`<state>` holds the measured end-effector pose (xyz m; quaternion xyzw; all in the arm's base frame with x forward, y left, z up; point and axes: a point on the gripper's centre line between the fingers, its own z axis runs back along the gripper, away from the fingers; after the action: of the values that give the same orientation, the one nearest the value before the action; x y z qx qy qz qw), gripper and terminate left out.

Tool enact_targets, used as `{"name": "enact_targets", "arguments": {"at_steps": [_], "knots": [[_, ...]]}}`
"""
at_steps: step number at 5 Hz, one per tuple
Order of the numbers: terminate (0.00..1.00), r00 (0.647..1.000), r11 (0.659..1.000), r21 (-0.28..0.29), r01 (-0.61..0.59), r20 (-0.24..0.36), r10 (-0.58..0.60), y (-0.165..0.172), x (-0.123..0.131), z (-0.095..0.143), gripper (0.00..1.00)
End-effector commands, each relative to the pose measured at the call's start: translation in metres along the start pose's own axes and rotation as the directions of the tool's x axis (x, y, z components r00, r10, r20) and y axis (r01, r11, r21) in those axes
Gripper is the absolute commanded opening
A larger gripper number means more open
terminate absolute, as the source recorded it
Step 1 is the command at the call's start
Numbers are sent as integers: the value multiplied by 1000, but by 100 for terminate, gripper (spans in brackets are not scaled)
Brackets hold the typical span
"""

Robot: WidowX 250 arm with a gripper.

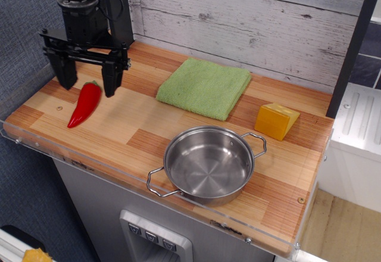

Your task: Put the chili pepper into the pot.

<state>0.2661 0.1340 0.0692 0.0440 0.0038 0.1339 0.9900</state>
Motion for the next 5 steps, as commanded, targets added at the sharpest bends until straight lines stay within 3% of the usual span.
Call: {"name": "enact_targets", "arguments": {"at_steps": [1,2,3,4,5], "knots": [[0,996,998,9,-65,61,64,38,10,-18,100],[0,992,995,-53,-87,89,92,46,16,-28,100],[0,990,995,-40,-90,103,94,45,22,-34,100],[0,986,992,-62,-107,124,114,45,28,-38,100],[0,991,993,-29,-112,75,114,46,30,-49,100]]}}
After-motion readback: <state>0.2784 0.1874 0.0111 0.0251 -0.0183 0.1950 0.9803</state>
